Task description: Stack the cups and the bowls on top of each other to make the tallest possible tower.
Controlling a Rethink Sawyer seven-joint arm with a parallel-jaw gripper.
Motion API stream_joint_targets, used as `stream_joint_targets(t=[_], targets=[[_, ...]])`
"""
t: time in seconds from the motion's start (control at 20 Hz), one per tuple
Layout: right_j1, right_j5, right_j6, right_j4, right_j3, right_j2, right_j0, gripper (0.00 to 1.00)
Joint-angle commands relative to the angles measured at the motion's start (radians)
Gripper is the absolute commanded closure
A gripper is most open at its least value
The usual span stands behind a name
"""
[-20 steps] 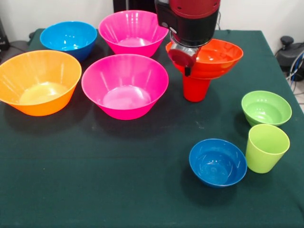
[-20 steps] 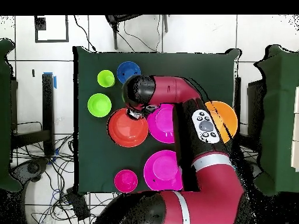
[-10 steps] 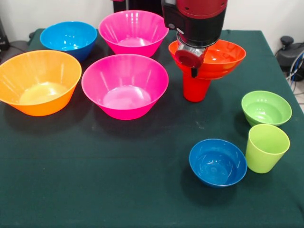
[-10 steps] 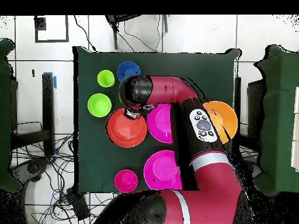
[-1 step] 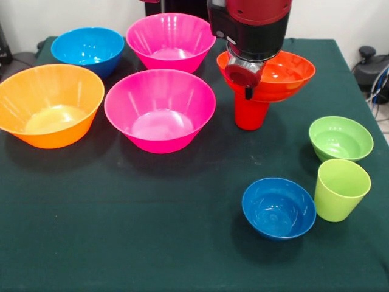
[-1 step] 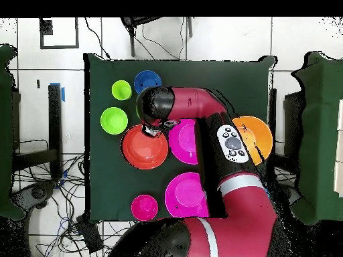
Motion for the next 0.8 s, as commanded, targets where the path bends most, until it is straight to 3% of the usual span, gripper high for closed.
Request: stream_joint_targets(t=[0.05,0.8], targets=[[0.030,0.003,-0.004,-0.082,-0.015,0.020,0.014,1.00],[0.009,0.012,0.012,-0.130,-0.061,-0.014,0.033,1.00]])
